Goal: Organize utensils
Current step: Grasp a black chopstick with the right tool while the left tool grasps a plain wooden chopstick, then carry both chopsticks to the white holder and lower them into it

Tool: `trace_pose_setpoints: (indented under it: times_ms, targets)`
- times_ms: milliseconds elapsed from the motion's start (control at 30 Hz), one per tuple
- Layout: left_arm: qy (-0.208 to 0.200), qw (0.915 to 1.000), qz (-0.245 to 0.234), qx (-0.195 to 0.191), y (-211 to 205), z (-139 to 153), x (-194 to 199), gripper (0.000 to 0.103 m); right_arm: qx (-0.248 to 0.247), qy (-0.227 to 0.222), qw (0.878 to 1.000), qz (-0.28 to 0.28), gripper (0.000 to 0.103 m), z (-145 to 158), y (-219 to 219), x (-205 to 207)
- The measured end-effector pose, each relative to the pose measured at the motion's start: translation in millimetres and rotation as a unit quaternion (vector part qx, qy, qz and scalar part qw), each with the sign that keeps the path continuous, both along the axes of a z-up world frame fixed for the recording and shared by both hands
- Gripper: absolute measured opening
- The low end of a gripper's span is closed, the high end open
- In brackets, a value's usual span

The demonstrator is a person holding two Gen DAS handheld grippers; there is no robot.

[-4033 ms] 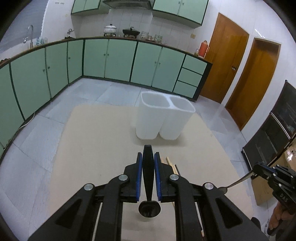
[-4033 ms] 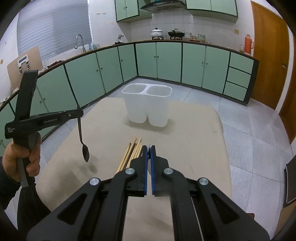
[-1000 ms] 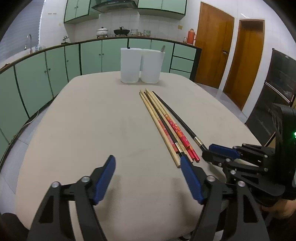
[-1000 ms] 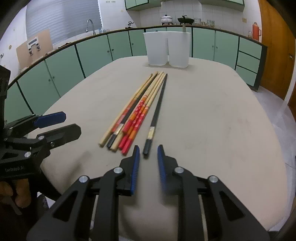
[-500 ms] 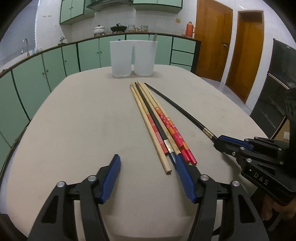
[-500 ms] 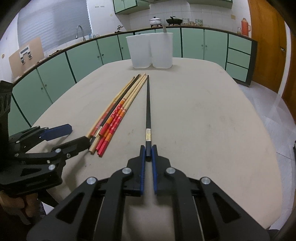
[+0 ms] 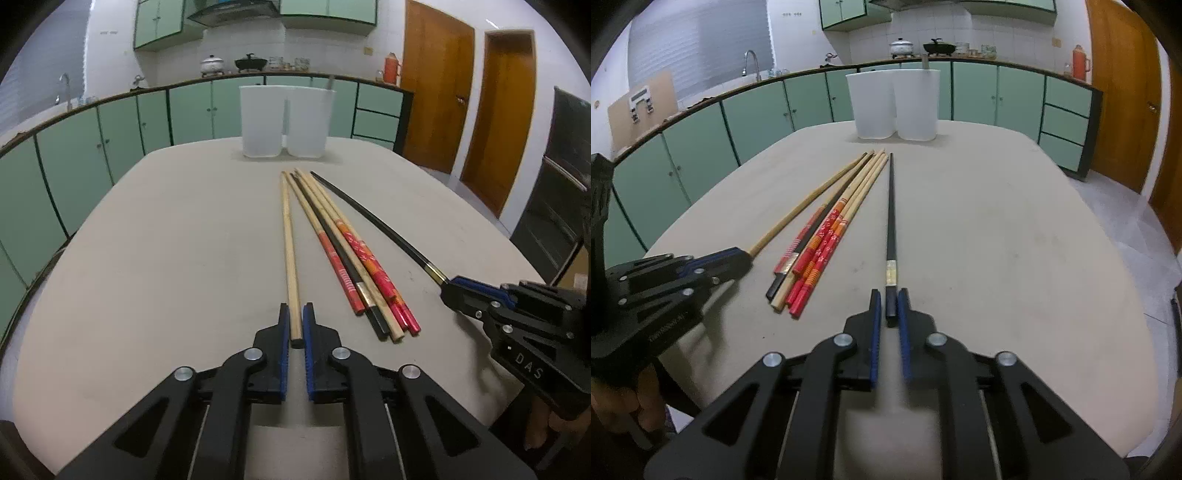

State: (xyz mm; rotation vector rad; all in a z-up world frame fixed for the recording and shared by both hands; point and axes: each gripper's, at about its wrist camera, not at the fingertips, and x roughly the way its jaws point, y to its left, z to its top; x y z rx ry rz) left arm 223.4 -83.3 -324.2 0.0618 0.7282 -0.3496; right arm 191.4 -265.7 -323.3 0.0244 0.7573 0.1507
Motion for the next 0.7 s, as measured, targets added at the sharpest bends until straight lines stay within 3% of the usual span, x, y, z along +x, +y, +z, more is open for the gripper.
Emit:
trace_pose_setpoints:
  times_ms: [133,267,300,333,367,400,433,500,600,700]
  targets:
    - [0.003,0.9990,0.044,-0.009,18.2,1.9,4.4,0.007,0.002,-0.005,0.999,-0.049,0.006,1.0,-9.0,-3.1]
    - [0.004,0.9986,0.053,0.001,21.7,1.7,1.6,0.007,0.004,-0.007,0.999,-0.033,0.011,0.4,-1.5,-7.2]
    - [0.002,0.9983,0.057,0.005,22.0,2.0,-0.1,0.014,0.006,-0.007,0.999,-0.032,0.012,0.3,-1.0,-7.8]
    - [0.001,0.9981,0.060,0.009,22.4,2.3,-2.2,0.032,0.007,-0.006,0.999,-0.033,0.015,0.4,-1.3,-8.1]
    - [0.000,0.9979,0.063,0.012,23.1,2.2,-4.4,0.041,0.007,-0.007,0.999,-0.034,0.015,0.2,-1.8,-8.5]
    - [0.001,0.9978,0.065,0.013,24.8,1.6,-4.9,0.048,0.008,-0.006,0.999,-0.033,0.015,-0.3,-2.6,-8.4]
    - [0.006,0.9979,0.064,0.012,25.9,-0.2,-4.1,0.048,0.008,-0.006,0.999,-0.032,0.015,-0.5,-2.7,-7.6]
    - [0.004,0.9982,0.059,0.014,24.9,-0.8,-0.5,0.043,0.006,-0.007,1.000,-0.030,0.016,-0.9,-1.7,-4.0]
    - [0.014,0.9986,0.051,0.001,25.2,0.8,6.4,0.007,0.002,-0.002,1.000,-0.028,0.008,1.0,-0.6,0.6]
    - [0.032,0.9982,0.046,-0.020,27.7,7.6,4.6,0.007,0.006,0.003,1.000,-0.029,0.007,7.5,-1.6,-4.4]
